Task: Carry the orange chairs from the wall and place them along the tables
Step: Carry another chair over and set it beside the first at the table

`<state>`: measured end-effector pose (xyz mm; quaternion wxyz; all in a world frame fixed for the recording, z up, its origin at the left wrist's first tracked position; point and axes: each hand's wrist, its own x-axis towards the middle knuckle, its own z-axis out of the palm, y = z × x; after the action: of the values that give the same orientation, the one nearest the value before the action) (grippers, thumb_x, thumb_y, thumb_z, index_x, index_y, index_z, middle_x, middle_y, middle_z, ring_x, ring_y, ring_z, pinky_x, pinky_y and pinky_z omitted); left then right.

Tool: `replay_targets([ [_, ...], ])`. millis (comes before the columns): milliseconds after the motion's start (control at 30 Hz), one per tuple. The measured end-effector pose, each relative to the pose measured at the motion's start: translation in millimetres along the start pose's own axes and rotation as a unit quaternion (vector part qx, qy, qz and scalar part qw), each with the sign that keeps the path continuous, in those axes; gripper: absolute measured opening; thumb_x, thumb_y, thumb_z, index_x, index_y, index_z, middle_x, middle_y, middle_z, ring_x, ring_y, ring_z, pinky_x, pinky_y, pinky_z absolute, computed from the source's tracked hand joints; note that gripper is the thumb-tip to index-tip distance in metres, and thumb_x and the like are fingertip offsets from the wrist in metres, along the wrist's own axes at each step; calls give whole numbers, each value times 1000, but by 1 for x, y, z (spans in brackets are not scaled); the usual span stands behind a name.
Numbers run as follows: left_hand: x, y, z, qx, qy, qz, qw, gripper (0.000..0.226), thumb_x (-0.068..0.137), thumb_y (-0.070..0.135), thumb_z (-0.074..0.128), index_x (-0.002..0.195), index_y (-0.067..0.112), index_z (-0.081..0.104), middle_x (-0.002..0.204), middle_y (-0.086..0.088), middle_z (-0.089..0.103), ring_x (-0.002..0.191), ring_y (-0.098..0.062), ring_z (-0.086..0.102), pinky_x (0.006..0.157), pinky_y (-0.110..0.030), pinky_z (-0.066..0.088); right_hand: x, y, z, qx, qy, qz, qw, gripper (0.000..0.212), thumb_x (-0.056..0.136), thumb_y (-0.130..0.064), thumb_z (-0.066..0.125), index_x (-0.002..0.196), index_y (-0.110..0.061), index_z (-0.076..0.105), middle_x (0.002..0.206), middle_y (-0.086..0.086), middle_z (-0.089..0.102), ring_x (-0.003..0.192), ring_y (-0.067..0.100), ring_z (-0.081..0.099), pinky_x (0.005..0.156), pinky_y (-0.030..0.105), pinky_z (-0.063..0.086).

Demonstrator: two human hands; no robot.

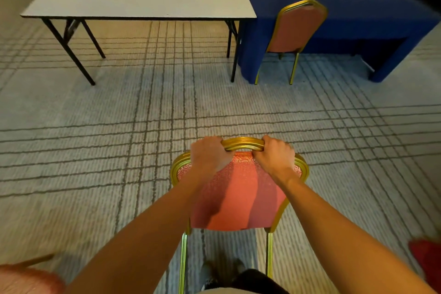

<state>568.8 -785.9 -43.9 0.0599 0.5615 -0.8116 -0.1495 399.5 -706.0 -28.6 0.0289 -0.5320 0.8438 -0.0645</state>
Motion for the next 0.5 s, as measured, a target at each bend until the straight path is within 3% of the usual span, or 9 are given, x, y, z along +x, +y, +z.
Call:
replay_targets([
  [100, 9, 3, -1, 27, 5, 10, 1000, 48, 81, 68, 56, 91, 24, 72, 84, 2, 71, 84, -24, 68, 71, -34, 52, 10, 3, 2, 23, 27, -22, 999, 12, 79, -32, 61, 75, -21, 58, 78, 5, 68, 82, 29, 64, 86, 37, 41],
  [233, 25, 7, -2, 29, -1, -3, 1000, 55, 79, 74, 53, 91, 24, 72, 85, 2, 71, 85, -24, 69, 73, -34, 53, 29, 7, 2, 21, -3, -13, 1000, 21, 86, -40, 58, 81, -20, 58, 82, 5, 69, 80, 31, 65, 66, 34, 39],
  [500, 77, 12, -6, 26, -2, -21, 999, 54, 78, 70, 55, 89, 20, 73, 85, -1, 73, 82, -26, 69, 71, -34, 50, 90, 7, 2, -31, -30, -55, 998, 32, 87, -54, 55, 92, -24, 66, 87, 1, 73, 85, 28, 70, 66, 35, 43],
])
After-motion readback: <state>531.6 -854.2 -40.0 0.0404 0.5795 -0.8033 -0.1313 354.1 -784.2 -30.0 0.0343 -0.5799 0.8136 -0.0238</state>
